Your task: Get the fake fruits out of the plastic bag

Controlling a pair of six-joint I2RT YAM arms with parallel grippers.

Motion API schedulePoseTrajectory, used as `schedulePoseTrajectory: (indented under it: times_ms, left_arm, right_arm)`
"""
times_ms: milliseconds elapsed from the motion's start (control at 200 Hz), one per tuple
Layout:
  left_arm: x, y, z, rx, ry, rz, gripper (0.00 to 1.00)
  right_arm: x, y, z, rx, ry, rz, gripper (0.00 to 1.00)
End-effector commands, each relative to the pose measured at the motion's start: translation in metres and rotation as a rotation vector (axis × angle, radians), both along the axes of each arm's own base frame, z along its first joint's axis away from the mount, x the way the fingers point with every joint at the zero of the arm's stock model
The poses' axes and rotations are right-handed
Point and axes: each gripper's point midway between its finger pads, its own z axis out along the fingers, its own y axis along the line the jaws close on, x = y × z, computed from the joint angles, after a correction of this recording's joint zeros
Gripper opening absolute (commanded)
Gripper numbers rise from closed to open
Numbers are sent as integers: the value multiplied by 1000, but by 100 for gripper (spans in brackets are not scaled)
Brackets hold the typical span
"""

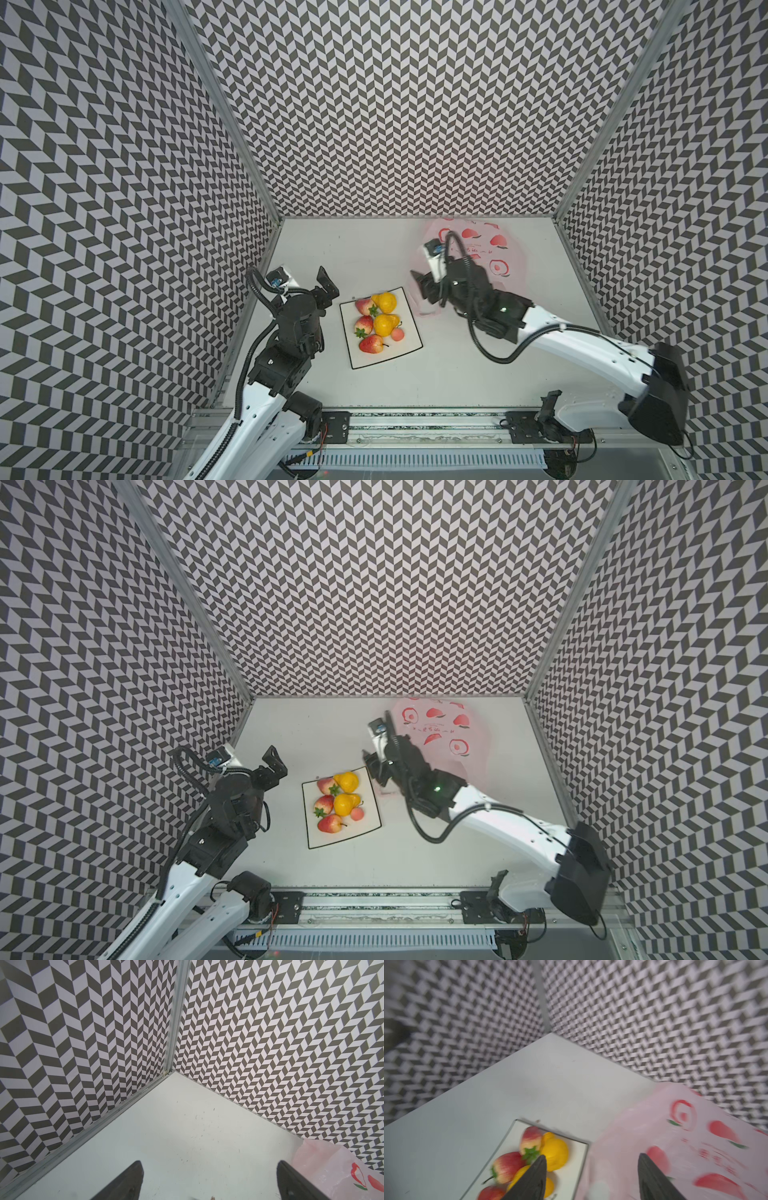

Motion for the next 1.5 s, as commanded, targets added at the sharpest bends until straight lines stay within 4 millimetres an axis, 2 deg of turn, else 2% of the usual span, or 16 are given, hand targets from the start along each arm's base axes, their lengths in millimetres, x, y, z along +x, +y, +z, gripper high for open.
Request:
schedulePoseTrajectory:
  times_ms: [0, 60, 145, 245, 305, 441, 661, 751, 796, 831, 936, 957, 1057, 1147, 1282, 1497]
  left_arm:
    - [20, 6, 6, -5, -52, 2, 100]
    - [32, 17, 0, 3, -42, 18, 100]
    - [47, 35, -11, 19, -35, 41, 100]
    - [57, 51, -31, 77, -41, 63, 100]
    - [59, 54, -44, 125, -49, 53, 100]
    - [62, 45, -71, 245, -46, -29, 100]
    - [65, 35, -92, 276, -119, -109, 100]
    - [66, 32, -96, 295, -151, -131, 100]
    - [69, 30, -98, 303, -160, -142, 100]
    - [71, 28, -100, 313, -165, -153, 100]
    - [79, 19, -114, 330, -153, -215, 100]
    - [79, 18, -116, 333, -159, -222, 100]
    - [77, 17, -120, 346, -194, -224, 100]
    - [91, 19, -134, 318, -85, -221, 100]
    - [100, 17, -136, 354, -56, -185, 100]
    - [98, 16, -134, 357, -63, -177, 100]
  right_arm:
    - [24, -101, -5, 63, -41, -309, 63]
    - [36, -165, -9, 78, -51, -497, 65]
    - [43, -238, -18, 122, -92, -697, 72]
    - [44, -294, -45, 157, -143, -836, 79]
    - [45, -308, -65, 161, -168, -836, 87]
    - [59, -293, -102, 135, -157, -689, 93]
    - [67, -277, -131, 138, -201, -583, 95]
    - [53, -267, -135, 143, -270, -512, 96]
    - [50, -267, -124, 163, -335, -509, 98]
    - [41, -267, -134, 161, -320, -512, 100]
    - [45, -267, -147, 140, -242, -517, 100]
    - [53, -267, -138, 140, -260, -512, 100]
    - [54, -265, -137, 134, -261, -504, 99]
    - [51, -266, -135, 145, -281, -514, 100]
    - [50, -263, -131, 132, -308, -503, 100]
    - [55, -262, -135, 120, -297, -518, 99]
